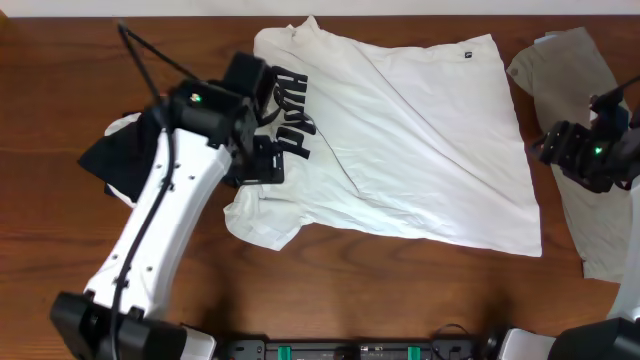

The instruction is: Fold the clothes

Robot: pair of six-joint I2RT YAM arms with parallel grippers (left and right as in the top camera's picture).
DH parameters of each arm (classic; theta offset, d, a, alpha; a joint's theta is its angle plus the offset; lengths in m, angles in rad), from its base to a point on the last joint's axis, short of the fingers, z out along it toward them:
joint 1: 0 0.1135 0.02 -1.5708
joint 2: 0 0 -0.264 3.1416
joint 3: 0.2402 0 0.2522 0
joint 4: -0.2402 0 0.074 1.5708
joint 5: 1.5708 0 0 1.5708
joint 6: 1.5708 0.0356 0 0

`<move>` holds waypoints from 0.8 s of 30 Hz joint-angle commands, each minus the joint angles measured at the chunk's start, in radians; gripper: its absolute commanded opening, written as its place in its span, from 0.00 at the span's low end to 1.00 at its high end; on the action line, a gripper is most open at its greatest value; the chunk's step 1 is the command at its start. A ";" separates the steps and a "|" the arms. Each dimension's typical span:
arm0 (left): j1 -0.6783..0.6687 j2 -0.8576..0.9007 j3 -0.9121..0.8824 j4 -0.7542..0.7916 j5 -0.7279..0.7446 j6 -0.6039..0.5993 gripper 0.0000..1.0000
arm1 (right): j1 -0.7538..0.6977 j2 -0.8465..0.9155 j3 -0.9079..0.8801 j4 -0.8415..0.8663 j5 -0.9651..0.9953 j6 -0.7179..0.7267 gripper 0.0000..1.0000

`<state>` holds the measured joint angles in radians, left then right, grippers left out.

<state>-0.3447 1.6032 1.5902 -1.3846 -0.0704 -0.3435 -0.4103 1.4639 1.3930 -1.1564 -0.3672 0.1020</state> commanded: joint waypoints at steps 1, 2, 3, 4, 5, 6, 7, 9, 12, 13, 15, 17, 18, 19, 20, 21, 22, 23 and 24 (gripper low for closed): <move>0.056 -0.006 -0.159 0.098 0.078 -0.020 0.96 | -0.002 -0.011 0.007 -0.007 -0.026 -0.021 0.70; 0.072 -0.006 -0.207 0.143 0.097 -0.005 0.96 | -0.002 -0.011 0.007 -0.007 -0.026 -0.021 0.70; 0.089 -0.006 -0.258 0.193 0.120 0.016 0.96 | -0.002 -0.011 0.007 -0.007 -0.026 -0.022 0.70; 0.102 -0.006 -0.299 0.236 0.142 0.037 0.96 | -0.002 -0.011 0.007 -0.007 -0.026 -0.021 0.70; 0.116 -0.006 -0.343 0.285 0.165 0.055 0.96 | -0.001 -0.011 0.007 -0.007 -0.026 -0.021 0.69; 0.127 -0.006 -0.375 0.325 0.182 0.074 0.96 | -0.001 -0.011 0.007 -0.007 -0.026 -0.021 0.69; 0.138 -0.006 -0.413 0.365 0.194 0.092 0.96 | -0.001 -0.011 0.006 -0.007 -0.026 -0.021 0.69; 0.155 -0.006 -0.462 0.408 0.191 0.101 0.89 | 0.000 -0.011 0.006 -0.007 -0.026 -0.021 0.69; 0.179 -0.006 -0.527 0.446 0.195 0.105 0.66 | 0.009 -0.011 0.006 -0.006 -0.026 -0.021 0.69; 0.181 -0.006 -0.540 0.451 0.216 0.108 0.59 | 0.013 -0.011 0.006 -0.006 -0.026 -0.021 0.69; 0.179 -0.006 -0.558 0.457 0.312 0.113 0.49 | 0.022 -0.011 0.006 -0.002 -0.025 -0.021 0.69; 0.161 -0.006 -0.575 0.476 0.397 0.114 0.48 | 0.027 -0.011 0.006 0.001 -0.021 -0.021 0.69; 0.149 -0.006 -0.586 0.487 0.411 0.114 0.48 | 0.027 -0.011 0.006 0.003 -0.016 -0.021 0.69; 0.134 -0.006 -0.598 0.499 0.409 0.114 0.48 | 0.027 -0.011 0.006 0.004 -0.011 -0.021 0.68; 0.116 -0.006 -0.617 0.521 0.397 0.114 0.49 | 0.027 -0.011 0.006 0.003 -0.002 -0.021 0.68; 0.103 -0.006 -0.634 0.541 0.388 0.114 0.50 | 0.027 -0.011 0.006 0.003 -0.001 -0.021 0.68; 0.093 -0.006 -0.652 0.562 0.372 0.113 0.50 | 0.027 -0.011 0.006 0.003 0.000 -0.021 0.68; 0.086 -0.006 -0.668 0.582 0.356 0.114 0.52 | 0.027 -0.011 0.006 0.002 0.000 -0.021 0.68; 0.084 -0.006 -0.680 0.595 0.338 0.114 0.54 | 0.027 -0.011 0.006 0.000 0.000 -0.021 0.68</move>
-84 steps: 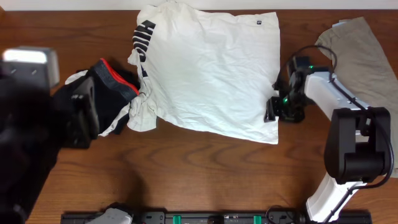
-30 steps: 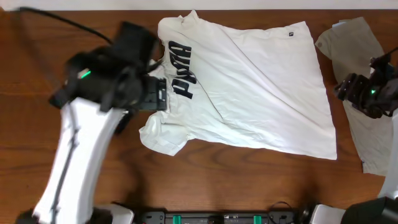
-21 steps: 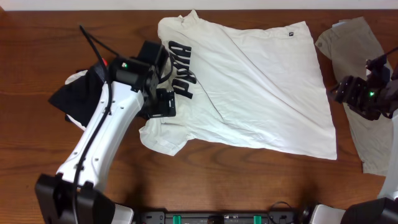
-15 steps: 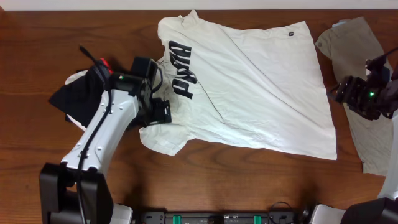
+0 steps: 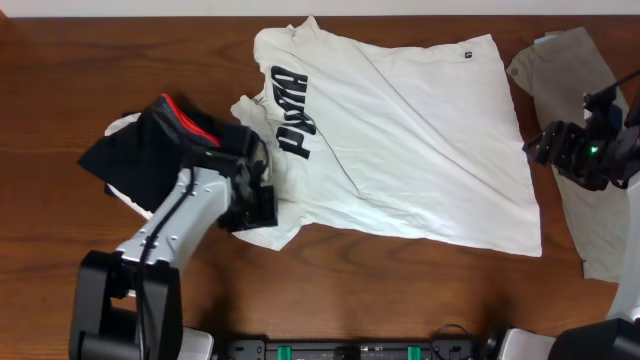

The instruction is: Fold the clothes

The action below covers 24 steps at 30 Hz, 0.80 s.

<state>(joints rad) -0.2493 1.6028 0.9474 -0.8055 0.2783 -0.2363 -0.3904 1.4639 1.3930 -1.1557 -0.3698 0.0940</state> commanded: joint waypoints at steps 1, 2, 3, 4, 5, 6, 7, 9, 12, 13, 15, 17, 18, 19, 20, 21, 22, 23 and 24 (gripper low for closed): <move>-0.011 -0.005 -0.048 0.026 -0.030 0.006 0.54 | 0.008 -0.011 0.006 -0.002 0.003 -0.013 0.68; -0.009 -0.005 -0.055 0.030 -0.044 0.006 0.54 | 0.008 -0.011 0.006 -0.003 0.003 -0.013 0.68; -0.009 -0.005 -0.059 0.031 -0.067 0.006 0.54 | 0.008 -0.011 0.006 -0.003 0.003 -0.013 0.68; -0.009 -0.005 -0.059 0.031 -0.092 0.007 0.54 | 0.008 -0.011 0.006 -0.003 0.003 -0.013 0.68; -0.009 -0.005 -0.059 0.034 -0.122 0.007 0.54 | 0.008 -0.011 0.006 -0.003 0.003 -0.013 0.68; -0.009 -0.005 -0.059 0.042 -0.137 0.007 0.54 | 0.008 -0.011 0.006 -0.003 0.003 -0.013 0.68; -0.009 -0.005 -0.059 0.053 -0.138 0.008 0.54 | 0.008 -0.011 0.006 -0.003 0.003 -0.013 0.68; -0.009 -0.005 -0.059 0.076 -0.138 0.019 0.54 | 0.008 -0.011 0.006 -0.004 0.003 -0.013 0.67; -0.009 -0.005 -0.060 0.094 -0.138 0.019 0.49 | 0.008 -0.011 0.006 -0.005 0.003 -0.013 0.67; -0.010 -0.005 -0.060 0.097 -0.138 0.019 0.47 | 0.008 -0.011 0.006 -0.005 0.003 -0.013 0.67; -0.009 -0.003 -0.060 0.098 -0.138 0.024 0.45 | 0.008 -0.011 0.006 -0.005 0.004 -0.014 0.67; -0.009 0.007 -0.060 0.102 -0.139 0.038 0.45 | 0.008 -0.011 0.006 -0.005 0.004 -0.013 0.66; -0.009 0.013 -0.060 0.104 -0.141 0.038 0.44 | 0.008 -0.011 0.006 -0.005 0.004 -0.014 0.66; -0.009 0.021 -0.060 0.106 -0.141 0.039 0.43 | 0.008 -0.011 0.006 -0.005 0.004 -0.013 0.66; -0.009 0.027 -0.060 0.108 -0.141 0.039 0.40 | 0.008 -0.011 0.006 -0.005 0.003 -0.014 0.66; -0.009 0.035 -0.060 0.112 -0.141 0.039 0.36 | 0.008 -0.011 0.006 -0.005 0.004 -0.013 0.66; -0.009 0.043 -0.060 0.116 -0.141 0.039 0.33 | 0.008 -0.011 0.006 -0.005 0.004 -0.014 0.66; -0.009 0.048 -0.060 0.123 -0.141 0.042 0.30 | 0.008 -0.011 0.006 -0.005 0.003 -0.013 0.65; -0.010 0.053 -0.060 0.129 -0.141 0.042 0.28 | 0.008 -0.011 0.006 -0.005 0.003 -0.013 0.66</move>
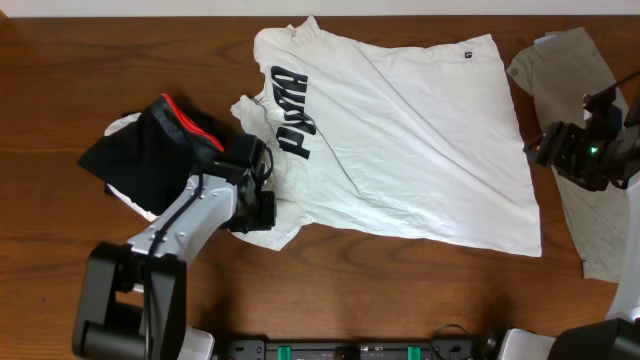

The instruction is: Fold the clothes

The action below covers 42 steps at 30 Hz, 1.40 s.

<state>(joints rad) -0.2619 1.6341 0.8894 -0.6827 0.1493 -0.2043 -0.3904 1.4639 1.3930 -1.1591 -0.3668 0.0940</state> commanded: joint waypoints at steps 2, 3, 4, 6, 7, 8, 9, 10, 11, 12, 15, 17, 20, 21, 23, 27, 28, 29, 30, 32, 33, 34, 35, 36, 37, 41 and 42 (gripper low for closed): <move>0.003 0.024 -0.002 0.014 -0.012 0.010 0.24 | 0.008 -0.011 0.006 -0.003 0.000 -0.014 0.66; 0.003 0.024 -0.002 0.016 -0.012 0.010 0.20 | 0.008 -0.011 0.006 -0.004 0.000 -0.014 0.65; 0.003 0.024 -0.002 0.016 -0.012 0.009 0.13 | 0.008 -0.011 0.006 -0.005 0.001 -0.014 0.65; 0.003 0.023 -0.002 0.013 -0.006 0.009 0.06 | 0.008 -0.011 0.006 -0.005 0.000 -0.014 0.65; 0.003 0.019 0.004 -0.001 0.020 0.007 0.07 | 0.008 -0.011 0.006 -0.005 0.001 -0.014 0.65; 0.003 0.017 0.009 -0.011 0.036 0.004 0.06 | 0.008 -0.011 0.006 -0.005 0.001 -0.014 0.65; 0.003 0.009 0.021 -0.031 0.066 0.004 0.06 | 0.007 -0.011 0.006 -0.005 0.001 -0.014 0.64; 0.003 0.001 0.034 -0.048 0.086 -0.002 0.06 | 0.008 -0.011 0.006 -0.004 0.001 -0.014 0.64; 0.003 -0.013 0.048 -0.067 0.102 -0.019 0.06 | 0.008 -0.011 0.006 -0.004 0.001 -0.014 0.64; 0.003 -0.026 0.060 -0.084 0.109 -0.033 0.06 | 0.008 -0.011 0.006 -0.004 0.001 -0.014 0.64; 0.003 -0.076 0.084 -0.127 0.139 -0.048 0.06 | 0.008 -0.011 0.006 -0.004 0.001 -0.014 0.64; 0.003 -0.109 0.084 -0.151 0.157 -0.070 0.06 | 0.008 -0.011 0.006 -0.004 0.003 -0.014 0.64; 0.003 -0.135 0.084 -0.195 0.165 -0.095 0.06 | 0.008 -0.011 0.006 -0.004 0.005 -0.014 0.64; 0.003 -0.138 0.084 -0.206 0.177 -0.097 0.06 | 0.008 -0.011 0.006 -0.004 0.005 -0.014 0.64; 0.000 -0.138 0.083 -0.228 0.203 -0.097 0.05 | 0.007 -0.011 0.006 -0.003 0.005 -0.014 0.64; -0.030 -0.138 0.075 -0.247 0.206 -0.105 0.06 | 0.008 -0.011 0.006 0.002 0.005 -0.014 0.64; -0.041 -0.138 0.071 -0.249 0.206 -0.110 0.06 | 0.007 -0.011 0.006 0.003 0.006 -0.014 0.64; -0.054 -0.138 0.067 -0.252 0.206 -0.116 0.06 | 0.008 -0.011 0.006 0.003 0.011 -0.014 0.64; -0.062 -0.138 0.064 -0.256 0.206 -0.117 0.06 | 0.008 -0.011 0.006 0.003 0.017 -0.013 0.64; -0.085 -0.138 0.063 -0.274 0.206 -0.122 0.06 | 0.008 -0.011 0.006 0.002 0.027 -0.014 0.64; -0.093 -0.138 0.063 -0.279 0.206 -0.129 0.06 | 0.008 -0.011 0.006 0.002 0.026 -0.013 0.64; -0.100 -0.138 0.063 -0.285 0.206 -0.134 0.08 | 0.008 -0.011 0.006 0.002 0.026 -0.014 0.64; -0.105 -0.138 0.063 -0.289 0.205 -0.135 0.14 | 0.007 -0.011 0.006 0.003 0.027 -0.013 0.64; -0.104 -0.138 0.063 -0.294 0.205 -0.135 0.17 | 0.007 -0.011 0.006 0.003 0.027 -0.014 0.64; -0.104 -0.138 0.063 -0.298 0.204 -0.135 0.28 | 0.007 -0.011 0.006 0.003 0.027 -0.013 0.64; -0.103 -0.138 0.063 -0.333 0.164 -0.134 0.48 | 0.008 -0.011 0.006 0.003 0.027 -0.013 0.64; -0.103 -0.138 0.063 -0.344 0.137 -0.135 0.50 | 0.007 -0.011 0.006 0.003 0.027 -0.014 0.64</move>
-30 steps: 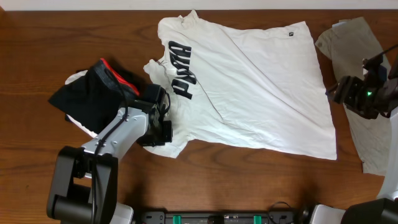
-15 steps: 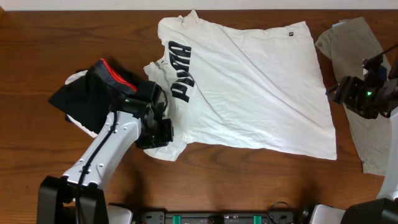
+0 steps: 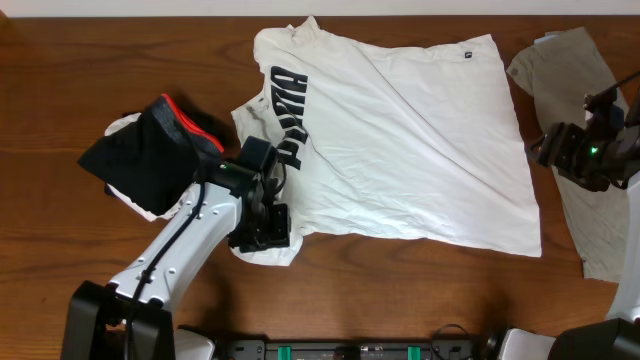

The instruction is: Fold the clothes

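A white T-shirt (image 3: 420, 140) with black lettering lies spread over the middle of the table, somewhat wrinkled. My left gripper (image 3: 266, 226) sits on its front-left sleeve (image 3: 262, 252) and looks shut on the cloth, though the wrist hides the jaws. My right gripper (image 3: 540, 150) hovers just off the shirt's right edge, over a beige garment (image 3: 590, 230). How its jaws stand is too small to make out.
A black garment with a red band (image 3: 150, 150) lies bunched at the left, on top of something white. The beige garment runs along the right edge of the table. Bare wood shows along the front (image 3: 400, 290).
My left gripper has moved a little right and toward the front edge. The shirt's front-left sleeve has shifted forward with it. The right arm has stayed put.
My left gripper was first over the shirt's lettering near the collar. Then it was down at the front-left sleeve, with the lettering uncovered, and it stayed there. Now the sleeve sits nearer the front edge. The right gripper has held beside the shirt's right edge throughout.
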Robot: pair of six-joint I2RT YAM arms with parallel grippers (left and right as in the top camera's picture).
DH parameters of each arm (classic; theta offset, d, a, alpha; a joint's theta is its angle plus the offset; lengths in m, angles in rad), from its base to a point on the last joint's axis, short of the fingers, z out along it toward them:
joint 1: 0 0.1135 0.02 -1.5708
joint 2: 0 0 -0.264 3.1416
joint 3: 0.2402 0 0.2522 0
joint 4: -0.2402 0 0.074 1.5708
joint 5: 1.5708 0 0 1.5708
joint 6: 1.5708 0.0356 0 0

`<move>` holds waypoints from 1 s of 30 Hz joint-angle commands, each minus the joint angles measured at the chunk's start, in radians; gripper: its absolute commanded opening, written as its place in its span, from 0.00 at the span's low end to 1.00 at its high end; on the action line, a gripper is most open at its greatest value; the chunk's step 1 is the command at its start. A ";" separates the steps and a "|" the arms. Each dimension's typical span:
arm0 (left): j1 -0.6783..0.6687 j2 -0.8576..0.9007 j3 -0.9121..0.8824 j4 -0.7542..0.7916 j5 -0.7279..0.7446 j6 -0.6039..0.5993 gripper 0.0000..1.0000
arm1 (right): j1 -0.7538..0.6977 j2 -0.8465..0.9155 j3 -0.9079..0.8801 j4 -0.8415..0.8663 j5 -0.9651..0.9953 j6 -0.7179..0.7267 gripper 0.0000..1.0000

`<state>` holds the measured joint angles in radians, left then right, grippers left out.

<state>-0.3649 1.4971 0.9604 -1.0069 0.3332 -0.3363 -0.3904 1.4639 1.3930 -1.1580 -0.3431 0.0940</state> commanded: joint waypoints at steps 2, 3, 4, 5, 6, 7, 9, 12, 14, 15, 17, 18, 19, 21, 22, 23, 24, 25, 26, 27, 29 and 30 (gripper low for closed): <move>0.003 -0.001 -0.008 -0.039 -0.123 -0.011 0.55 | 0.008 -0.011 0.006 0.002 0.003 -0.014 0.65; 0.009 -0.001 -0.008 -0.047 -0.169 -0.026 0.58 | 0.007 -0.011 0.006 0.002 0.003 -0.014 0.65; 0.017 -0.001 -0.008 -0.049 -0.211 -0.038 0.61 | 0.007 -0.011 0.006 0.002 0.003 -0.014 0.65; 0.028 -0.001 -0.008 -0.047 -0.244 -0.044 0.64 | 0.008 -0.011 0.006 0.002 0.003 -0.014 0.65; 0.041 -0.001 -0.008 -0.039 -0.270 -0.045 0.66 | 0.008 -0.011 0.006 0.002 0.003 -0.013 0.65; 0.055 -0.001 -0.008 -0.029 -0.289 -0.045 0.67 | 0.008 -0.011 0.006 0.001 0.003 -0.013 0.65; 0.088 -0.001 -0.010 0.001 -0.323 -0.044 0.68 | 0.008 -0.011 0.006 0.001 0.003 -0.013 0.65; 0.145 0.000 -0.032 0.065 -0.323 -0.043 0.68 | 0.008 -0.011 0.006 -0.003 0.003 -0.013 0.65; 0.178 0.006 -0.060 0.098 -0.323 -0.037 0.68 | 0.008 -0.011 0.006 -0.006 0.003 -0.013 0.66; 0.192 0.010 -0.074 0.116 -0.323 -0.026 0.68 | 0.008 -0.011 0.006 -0.006 0.003 -0.013 0.66; 0.220 0.023 -0.098 0.162 -0.323 0.003 0.68 | 0.008 -0.011 0.006 -0.005 0.003 -0.013 0.66; 0.231 0.028 -0.105 0.184 -0.322 0.008 0.68 | 0.008 -0.011 0.006 -0.005 0.003 -0.013 0.66; 0.241 0.034 -0.108 0.206 -0.322 0.022 0.68 | 0.008 -0.011 0.006 -0.003 0.003 -0.013 0.66; 0.252 0.045 -0.108 0.237 -0.320 0.035 0.68 | 0.008 -0.011 0.006 -0.002 0.003 -0.013 0.66; 0.254 0.049 -0.108 0.247 -0.316 0.041 0.67 | 0.008 -0.011 0.006 -0.003 0.003 -0.013 0.66; 0.254 0.058 -0.108 0.257 -0.315 0.052 0.66 | 0.008 -0.011 0.006 -0.003 0.003 -0.013 0.66; 0.254 0.067 -0.108 0.266 -0.315 0.064 0.64 | 0.008 -0.011 0.006 -0.005 0.003 -0.013 0.66; 0.254 0.083 -0.109 0.274 -0.315 0.076 0.62 | 0.008 -0.011 0.005 -0.006 0.003 -0.013 0.66; 0.254 0.096 -0.112 0.281 -0.315 0.078 0.60 | 0.008 -0.011 0.005 -0.007 0.003 -0.013 0.65; 0.254 0.110 -0.115 0.286 -0.315 0.078 0.59 | 0.008 -0.011 0.005 -0.009 0.003 -0.013 0.65; 0.254 0.148 -0.122 0.298 -0.315 0.078 0.53 | 0.008 -0.011 0.002 -0.010 0.003 -0.013 0.64; 0.254 0.165 -0.123 0.299 -0.315 0.077 0.50 | 0.008 -0.011 -0.002 -0.010 0.003 -0.013 0.64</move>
<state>-0.1139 1.6138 0.8566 -0.7094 0.0292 -0.2840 -0.3904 1.4639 1.3930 -1.1641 -0.3408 0.0940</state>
